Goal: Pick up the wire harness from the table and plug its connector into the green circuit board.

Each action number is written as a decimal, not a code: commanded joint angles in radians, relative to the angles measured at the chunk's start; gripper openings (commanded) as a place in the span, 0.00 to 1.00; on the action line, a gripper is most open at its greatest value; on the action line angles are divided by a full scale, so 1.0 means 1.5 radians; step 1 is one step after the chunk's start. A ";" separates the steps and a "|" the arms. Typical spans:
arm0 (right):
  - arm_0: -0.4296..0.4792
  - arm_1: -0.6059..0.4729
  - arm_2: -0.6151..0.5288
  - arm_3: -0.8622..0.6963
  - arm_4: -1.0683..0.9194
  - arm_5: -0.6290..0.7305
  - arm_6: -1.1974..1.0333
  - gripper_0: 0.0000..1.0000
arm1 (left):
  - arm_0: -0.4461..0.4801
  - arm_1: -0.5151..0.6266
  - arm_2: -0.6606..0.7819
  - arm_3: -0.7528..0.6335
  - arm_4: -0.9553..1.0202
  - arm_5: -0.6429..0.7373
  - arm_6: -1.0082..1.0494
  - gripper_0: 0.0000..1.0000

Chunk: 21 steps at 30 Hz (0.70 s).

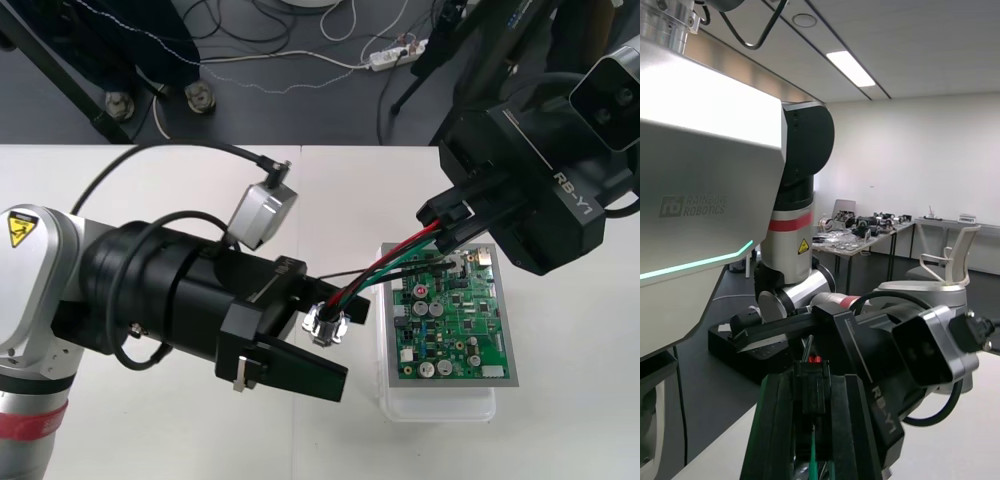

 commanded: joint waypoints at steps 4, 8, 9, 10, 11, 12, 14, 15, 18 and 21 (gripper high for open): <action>0.024 -0.031 -0.004 0.002 -0.013 -0.003 -0.025 0.00 | 0.013 0.055 0.085 -0.023 0.007 -0.018 -0.117 1.00; 0.053 -0.053 -0.024 0.001 -0.013 -0.003 -0.029 0.00 | 0.013 0.075 0.122 -0.023 0.020 -0.018 -0.150 1.00; 0.057 -0.056 -0.027 -0.001 -0.011 -0.003 -0.029 0.00 | 0.013 0.078 0.127 -0.023 0.022 -0.018 -0.151 1.00; 0.067 -0.062 -0.033 -0.003 -0.013 -0.003 -0.029 0.00 | 0.014 0.082 0.135 -0.023 0.027 -0.018 -0.153 1.00; 0.077 -0.066 -0.041 -0.005 -0.013 -0.003 -0.029 0.00 | 0.014 0.086 0.142 -0.023 0.033 -0.018 -0.156 1.00; 0.081 -0.066 -0.045 -0.006 -0.011 -0.003 -0.029 0.00 | 0.014 0.087 0.144 -0.023 0.038 -0.018 -0.157 1.00; 0.107 -0.067 -0.066 -0.010 -0.011 -0.003 -0.029 0.00 | 0.014 0.092 0.150 -0.023 0.048 -0.015 -0.163 1.00; 0.114 -0.067 -0.070 -0.012 -0.009 -0.003 -0.029 0.00 | 0.015 0.092 0.151 -0.023 0.049 -0.010 -0.164 1.00; 0.162 -0.066 -0.098 -0.038 0.004 -0.003 -0.025 0.00 | 0.015 0.092 0.152 -0.023 0.049 0.017 -0.170 1.00; 0.208 -0.064 -0.131 -0.080 0.017 -0.003 -0.029 0.00 | 0.015 0.092 0.151 -0.024 0.049 0.048 -0.177 1.00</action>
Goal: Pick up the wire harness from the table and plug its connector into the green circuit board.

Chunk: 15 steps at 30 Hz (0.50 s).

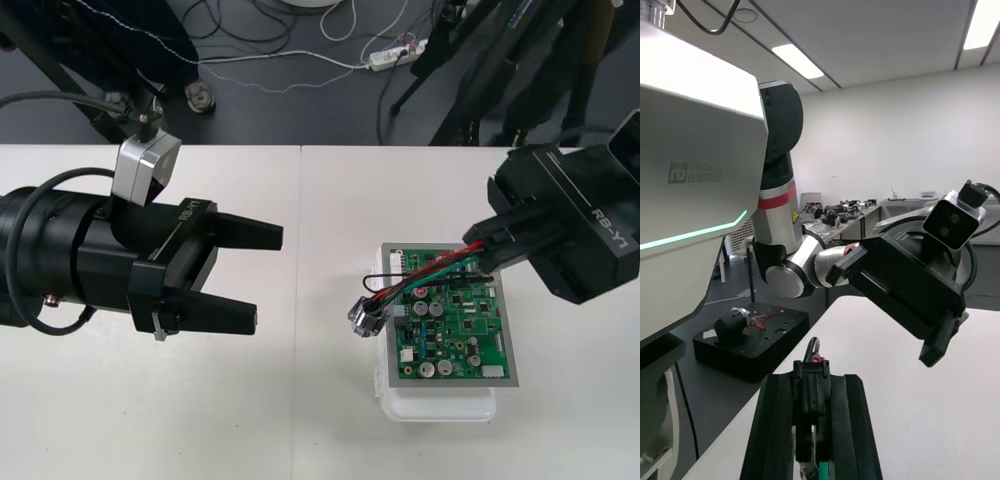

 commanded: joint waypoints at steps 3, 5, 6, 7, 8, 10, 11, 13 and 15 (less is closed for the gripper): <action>0.114 -0.019 -0.094 -0.115 0.023 0.035 -0.035 0.00 | 0.013 0.020 0.010 -0.023 0.011 0.088 -0.060 1.00; 0.131 -0.018 -0.103 -0.135 0.027 0.067 -0.038 0.00 | 0.010 0.020 0.006 -0.023 0.010 0.109 -0.064 1.00; 0.135 -0.017 -0.104 -0.140 0.027 0.077 -0.039 0.00 | 0.009 0.020 0.004 -0.026 0.010 0.116 -0.067 1.00; 0.144 -0.015 -0.104 -0.151 0.028 0.098 -0.041 0.00 | 0.007 0.020 -0.001 -0.030 0.007 0.133 -0.070 1.00; 0.152 -0.013 -0.104 -0.160 0.028 0.115 -0.042 0.00 | 0.006 0.020 -0.003 -0.036 0.001 0.148 -0.074 1.00; 0.162 -0.008 -0.104 -0.173 0.034 0.139 -0.044 0.00 | 0.004 0.020 -0.004 -0.055 -0.014 0.168 -0.076 1.00; 0.169 -0.002 -0.107 -0.184 0.043 0.154 -0.045 0.00 | 0.004 0.020 -0.005 -0.071 -0.025 0.184 -0.076 1.00; 0.181 0.016 -0.118 -0.202 0.070 0.181 -0.049 0.00 | 0.001 0.022 -0.012 -0.089 -0.039 0.210 -0.072 1.00; 0.191 0.033 -0.127 -0.215 0.096 0.199 -0.055 0.00 | -0.001 0.023 -0.020 -0.095 -0.046 0.229 -0.075 1.00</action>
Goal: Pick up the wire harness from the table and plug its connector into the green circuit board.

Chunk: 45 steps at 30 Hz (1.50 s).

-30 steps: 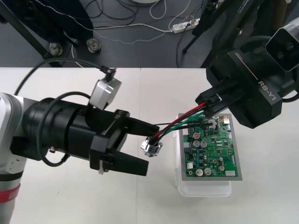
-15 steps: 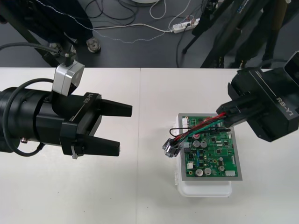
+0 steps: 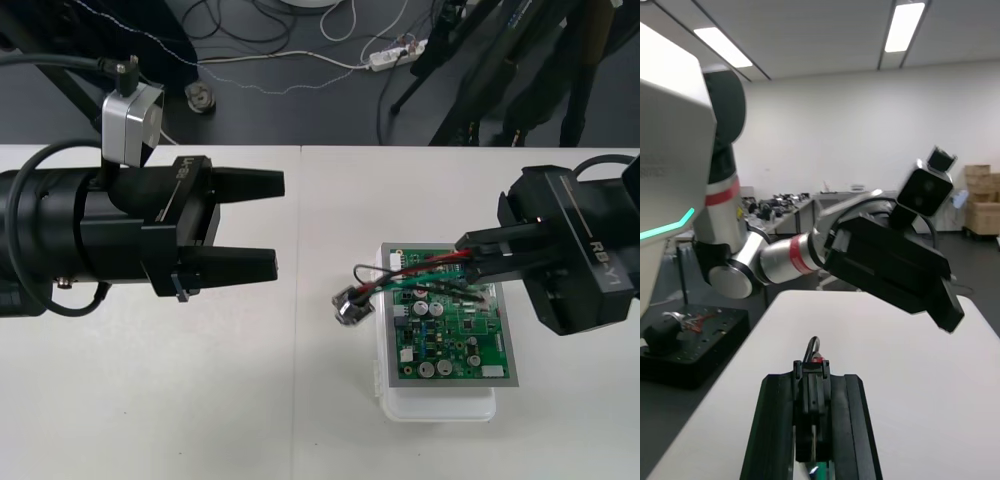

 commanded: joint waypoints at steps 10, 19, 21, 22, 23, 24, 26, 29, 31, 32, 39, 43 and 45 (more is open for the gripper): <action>0.033 0.106 -0.066 -0.069 0.139 0.065 -0.141 0.00 | -0.038 0.015 -0.046 -0.059 -0.069 0.112 -0.096 1.00; 0.033 0.138 -0.066 -0.082 0.163 0.104 -0.151 0.00 | -0.052 0.000 -0.117 -0.059 -0.059 0.144 -0.147 1.00; 0.033 0.145 -0.066 -0.083 0.165 0.106 -0.152 0.00 | -0.059 -0.003 -0.123 -0.059 -0.061 0.145 -0.149 1.00; 0.033 0.149 -0.066 -0.082 0.166 0.107 -0.153 0.00 | -0.064 -0.005 -0.127 -0.059 -0.064 0.145 -0.150 1.00; 0.033 0.152 -0.066 -0.083 0.167 0.107 -0.154 0.00 | -0.068 -0.007 -0.132 -0.058 -0.065 0.146 -0.150 1.00; 0.033 0.153 -0.066 -0.082 0.166 0.107 -0.154 0.00 | -0.070 -0.008 -0.134 -0.058 -0.065 0.147 -0.150 1.00; 0.033 0.153 -0.066 -0.083 0.167 0.107 -0.156 0.00 | -0.079 -0.009 -0.147 -0.058 -0.066 0.156 -0.149 1.00; 0.034 0.152 -0.066 -0.087 0.167 0.106 -0.156 0.00 | -0.085 -0.009 -0.160 -0.058 -0.066 0.171 -0.147 1.00; 0.033 0.152 -0.066 -0.089 0.167 0.107 -0.156 0.00 | -0.086 -0.009 -0.171 -0.058 -0.067 0.182 -0.147 1.00; 0.033 0.153 -0.066 -0.089 0.166 0.107 -0.156 0.00 | -0.086 -0.010 -0.174 -0.058 -0.067 0.185 -0.147 1.00; 0.036 0.160 -0.061 -0.091 0.167 0.107 -0.154 0.00 | -0.099 -0.009 -0.192 -0.058 -0.081 0.197 -0.142 1.00; 0.037 0.160 -0.057 -0.092 0.167 0.107 -0.153 0.00 | -0.100 -0.009 -0.199 -0.058 -0.082 0.200 -0.139 1.00; 0.036 0.160 -0.055 -0.091 0.169 0.106 -0.153 0.00 | -0.100 -0.010 -0.199 -0.058 -0.082 0.200 -0.139 1.00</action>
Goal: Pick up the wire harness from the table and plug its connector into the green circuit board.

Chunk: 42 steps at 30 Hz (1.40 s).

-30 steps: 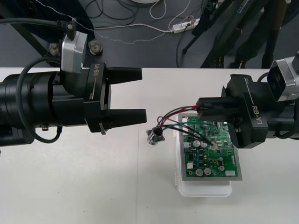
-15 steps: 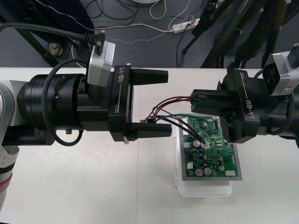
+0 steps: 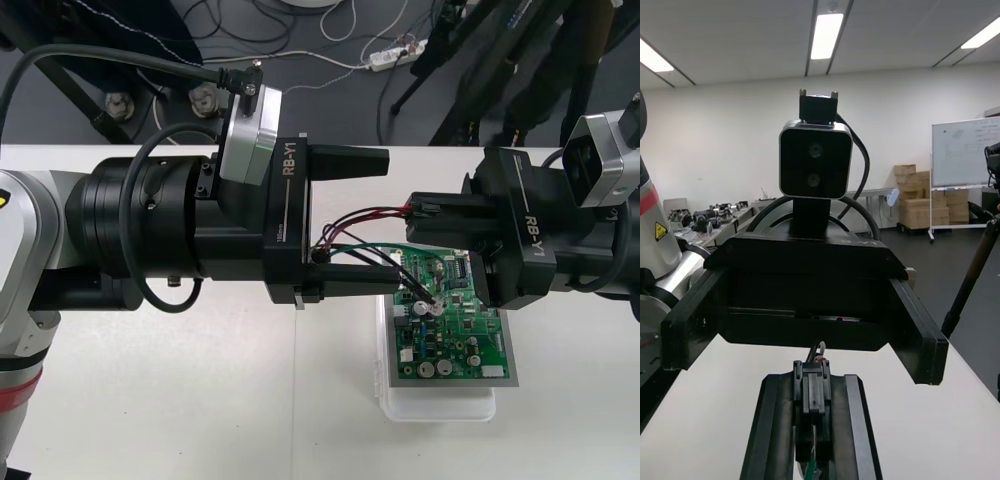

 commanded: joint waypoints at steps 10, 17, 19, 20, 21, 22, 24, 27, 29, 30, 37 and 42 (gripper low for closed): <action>0.008 0.006 -0.009 -0.025 0.005 0.005 -0.029 0.00 | -0.027 -0.011 -0.020 -0.022 -0.003 0.038 0.017 0.59; 0.008 0.005 -0.009 -0.024 0.005 0.005 -0.026 0.00 | -0.027 -0.011 -0.020 -0.022 -0.004 0.038 0.017 0.43; 0.008 0.005 -0.008 -0.025 0.004 0.004 -0.026 0.00 | -0.028 -0.011 -0.020 -0.022 -0.004 0.039 0.019 0.42; 0.008 0.006 -0.009 -0.025 0.005 0.005 -0.026 0.00 | -0.029 -0.011 -0.020 -0.022 -0.004 0.038 0.019 0.42; 0.007 0.005 -0.008 -0.024 0.005 0.005 -0.026 0.00 | -0.030 -0.011 -0.020 -0.022 -0.004 0.038 0.020 0.41; 0.008 0.005 -0.008 -0.024 0.005 0.004 -0.025 0.00 | -0.030 -0.011 -0.021 -0.022 -0.006 0.038 0.020 0.41; 0.007 0.005 -0.005 -0.024 0.005 0.004 -0.025 0.00 | -0.033 -0.011 -0.020 -0.022 -0.009 0.039 0.021 0.41; 0.007 0.005 -0.003 -0.024 0.005 0.004 -0.025 0.00 | -0.038 -0.011 -0.022 -0.022 -0.017 0.039 0.026 0.41; 0.007 0.005 -0.003 -0.025 0.005 0.004 -0.025 0.00 | -0.041 -0.011 -0.023 -0.022 -0.021 0.038 0.030 0.40; 0.007 0.005 -0.002 -0.025 0.005 0.005 -0.026 0.00 | -0.041 -0.011 -0.024 -0.022 -0.021 0.038 0.030 0.40; 0.006 0.008 0.001 -0.025 0.005 0.005 -0.025 0.00 | -0.042 -0.011 -0.025 -0.022 -0.022 0.039 0.036 0.37; 0.006 0.008 0.002 -0.025 0.007 0.004 -0.025 0.00 | -0.043 -0.007 -0.025 -0.022 -0.023 0.038 0.039 0.24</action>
